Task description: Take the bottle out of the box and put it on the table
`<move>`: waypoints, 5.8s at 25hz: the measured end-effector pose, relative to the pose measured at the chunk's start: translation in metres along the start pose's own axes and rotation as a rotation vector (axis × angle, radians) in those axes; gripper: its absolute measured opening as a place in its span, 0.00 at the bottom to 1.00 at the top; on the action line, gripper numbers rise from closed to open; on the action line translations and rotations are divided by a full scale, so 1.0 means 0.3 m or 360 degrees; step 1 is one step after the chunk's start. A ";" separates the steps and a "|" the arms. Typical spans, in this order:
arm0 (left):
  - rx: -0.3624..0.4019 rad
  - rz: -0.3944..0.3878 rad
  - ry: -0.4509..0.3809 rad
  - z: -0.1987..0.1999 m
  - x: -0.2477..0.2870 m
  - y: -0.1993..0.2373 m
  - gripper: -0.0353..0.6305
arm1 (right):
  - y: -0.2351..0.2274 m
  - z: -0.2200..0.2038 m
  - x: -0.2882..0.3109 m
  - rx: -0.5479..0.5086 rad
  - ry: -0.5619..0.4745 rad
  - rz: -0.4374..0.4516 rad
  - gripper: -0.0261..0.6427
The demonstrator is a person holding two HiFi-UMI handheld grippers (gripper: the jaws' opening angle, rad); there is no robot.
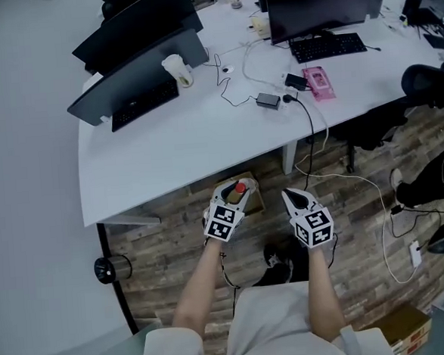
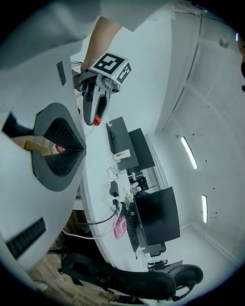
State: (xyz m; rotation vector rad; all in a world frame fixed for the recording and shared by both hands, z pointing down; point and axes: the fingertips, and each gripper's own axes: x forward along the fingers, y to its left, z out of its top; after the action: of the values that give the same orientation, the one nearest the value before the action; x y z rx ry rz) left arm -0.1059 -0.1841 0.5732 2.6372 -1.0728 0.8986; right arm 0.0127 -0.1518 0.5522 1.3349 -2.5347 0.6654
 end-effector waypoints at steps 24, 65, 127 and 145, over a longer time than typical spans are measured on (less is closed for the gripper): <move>-0.0243 0.0223 -0.0074 0.348 0.040 0.632 0.29 | 0.023 0.171 0.050 -0.0449 0.0227 0.0091 0.10; -0.0780 0.0545 -0.0551 -0.133 -0.494 0.198 0.30 | 0.229 0.118 0.103 0.0074 0.0014 0.0063 0.10; -0.0550 0.0563 -0.0505 -0.100 -0.513 0.018 0.08 | 0.378 0.050 0.047 -0.0103 0.0034 0.0254 0.10; -0.0565 0.0595 -0.0526 -0.092 -0.532 0.040 0.08 | 0.364 0.052 0.054 -0.0126 0.0019 0.0213 0.10</move>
State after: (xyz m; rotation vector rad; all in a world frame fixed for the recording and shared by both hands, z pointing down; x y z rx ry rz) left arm -0.2169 -0.0897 0.5012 2.3709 -1.6672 0.2777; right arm -0.0857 -0.1175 0.5123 1.1402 -2.6292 0.5886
